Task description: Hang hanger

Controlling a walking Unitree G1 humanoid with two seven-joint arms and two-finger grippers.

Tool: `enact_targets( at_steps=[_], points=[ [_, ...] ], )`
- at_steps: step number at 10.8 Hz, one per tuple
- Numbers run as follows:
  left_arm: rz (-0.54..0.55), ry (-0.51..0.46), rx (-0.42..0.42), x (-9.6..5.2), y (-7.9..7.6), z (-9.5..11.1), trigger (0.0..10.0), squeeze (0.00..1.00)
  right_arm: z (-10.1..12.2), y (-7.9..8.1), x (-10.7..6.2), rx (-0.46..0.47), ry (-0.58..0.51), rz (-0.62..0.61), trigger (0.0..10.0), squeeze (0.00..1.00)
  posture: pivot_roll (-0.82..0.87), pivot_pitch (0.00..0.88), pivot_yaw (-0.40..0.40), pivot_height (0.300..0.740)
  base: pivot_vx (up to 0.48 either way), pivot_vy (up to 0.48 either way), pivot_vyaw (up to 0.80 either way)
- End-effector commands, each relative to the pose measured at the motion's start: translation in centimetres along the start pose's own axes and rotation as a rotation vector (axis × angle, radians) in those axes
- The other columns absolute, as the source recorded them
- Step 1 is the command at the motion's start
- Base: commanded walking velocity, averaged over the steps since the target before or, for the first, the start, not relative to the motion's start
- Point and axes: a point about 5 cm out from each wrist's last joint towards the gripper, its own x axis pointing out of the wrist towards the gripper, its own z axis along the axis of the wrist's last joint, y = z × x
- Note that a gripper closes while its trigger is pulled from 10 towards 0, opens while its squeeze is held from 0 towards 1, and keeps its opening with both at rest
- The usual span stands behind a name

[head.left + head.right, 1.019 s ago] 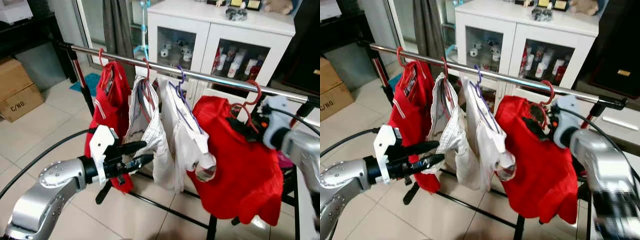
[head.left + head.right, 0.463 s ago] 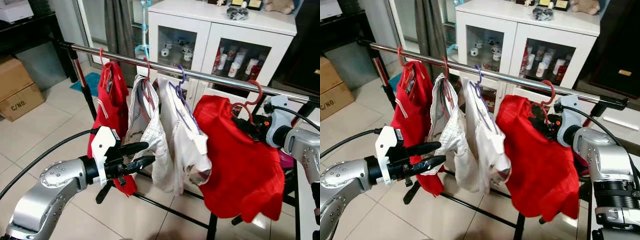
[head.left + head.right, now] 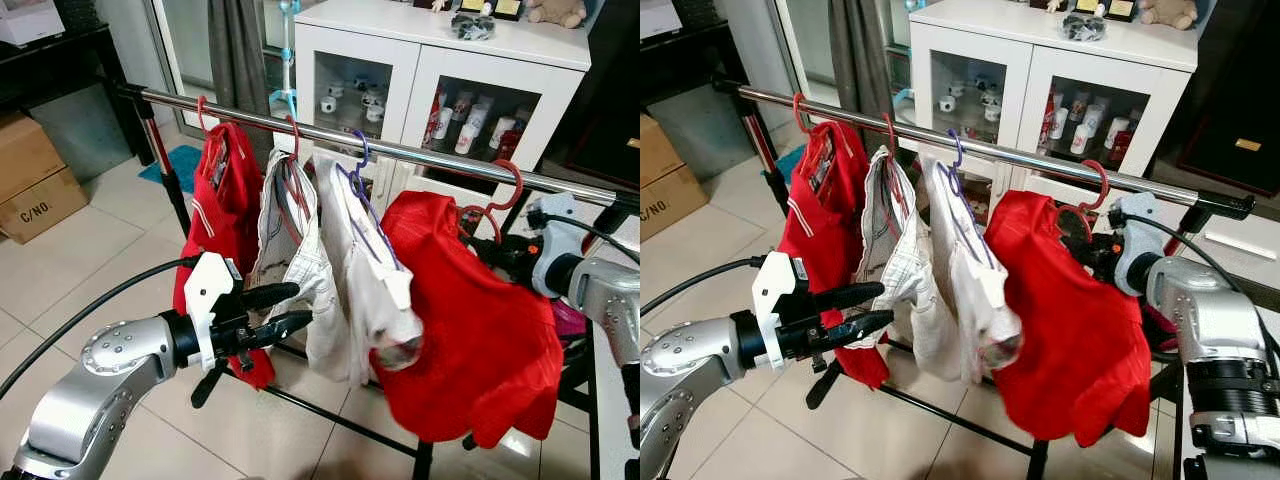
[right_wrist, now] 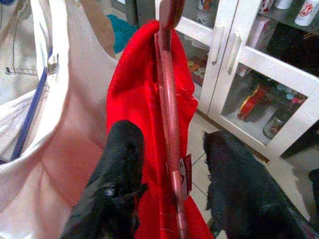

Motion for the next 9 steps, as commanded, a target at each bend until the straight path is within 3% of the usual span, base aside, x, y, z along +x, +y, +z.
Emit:
enact_targets(
  at_steps=[1, 9],
  points=[
    [-0.006, 0.017, 0.011, -0.03, 0.01, -0.17, 10.0, 0.00, 0.75, -0.02, 0.13, -0.008, -0.016, -0.002, 0.0, 0.00, 0.03, 0.000, -0.003, 0.740, 0.000, 0.000, 0.00],
    [0.009, 0.019, 0.025, 0.11, 0.20, -0.37, 10.0, 0.00, 0.90, 0.70, -0.57, -0.013, -0.063, -0.012, 0.0, 0.00, 0.02, 0.000, 0.006, 0.740, 0.000, 0.000, 0.00]
  ],
)
